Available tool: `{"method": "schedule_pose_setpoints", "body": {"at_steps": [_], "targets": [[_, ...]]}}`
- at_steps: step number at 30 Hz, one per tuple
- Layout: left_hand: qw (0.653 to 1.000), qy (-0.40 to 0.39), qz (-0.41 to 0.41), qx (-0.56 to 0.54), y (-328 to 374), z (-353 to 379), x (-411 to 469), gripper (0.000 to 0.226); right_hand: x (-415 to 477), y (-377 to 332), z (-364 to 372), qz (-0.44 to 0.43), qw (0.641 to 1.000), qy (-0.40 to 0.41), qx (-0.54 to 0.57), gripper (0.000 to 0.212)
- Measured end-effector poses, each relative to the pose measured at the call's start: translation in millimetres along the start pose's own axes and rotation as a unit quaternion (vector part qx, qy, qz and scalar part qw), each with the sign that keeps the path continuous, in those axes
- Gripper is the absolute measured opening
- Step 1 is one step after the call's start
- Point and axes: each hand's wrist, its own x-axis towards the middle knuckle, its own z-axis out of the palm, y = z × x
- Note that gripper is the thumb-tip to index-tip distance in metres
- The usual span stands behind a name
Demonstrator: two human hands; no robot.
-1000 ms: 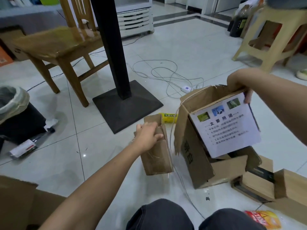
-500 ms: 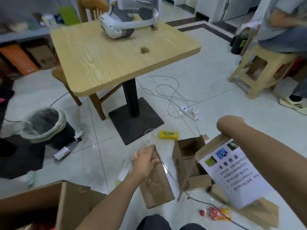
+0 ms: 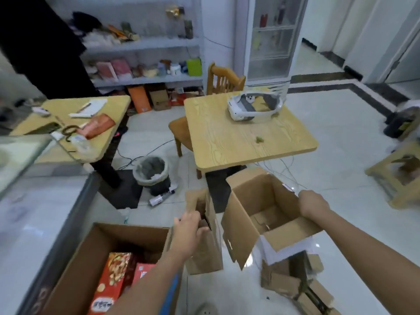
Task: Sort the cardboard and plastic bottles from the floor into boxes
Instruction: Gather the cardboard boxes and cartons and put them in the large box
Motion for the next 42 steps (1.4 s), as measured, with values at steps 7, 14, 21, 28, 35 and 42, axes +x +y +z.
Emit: {"method": "schedule_pose_setpoints", "body": {"at_steps": [7, 14, 21, 28, 35, 42], "targets": [[0.986, 0.071, -0.147, 0.025, -92.8, -57.3, -59.9, 0.022, -3.8, -148.8, -5.0, -0.190, 0.981, 0.014, -0.020, 0.016], [0.938, 0.118, -0.326, 0.000, -201.7, -64.9, -142.4, 0.029, -48.7, -326.5, 38.9, -0.298, 0.955, 0.006, -0.006, 0.018], [0.895, 0.137, -0.425, -0.011, -250.6, -57.1, -196.5, 0.021, -80.7, -423.1, 84.5, -0.361, 0.930, -0.041, -0.053, 0.028], [0.852, 0.142, -0.503, -0.012, -254.8, -42.9, -205.7, 0.010, -73.3, -476.1, 111.3, -0.442, 0.884, -0.088, -0.126, 0.030], [0.804, 0.131, -0.579, -0.040, -244.2, -27.7, -192.1, 0.011, -71.5, -504.2, 132.1, -0.505, 0.779, -0.191, -0.318, 0.034], [0.793, 0.124, -0.596, -0.039, -235.6, -22.6, -183.5, 0.012, -77.1, -520.5, 134.5, -0.548, 0.690, -0.220, -0.419, 0.052]]}}
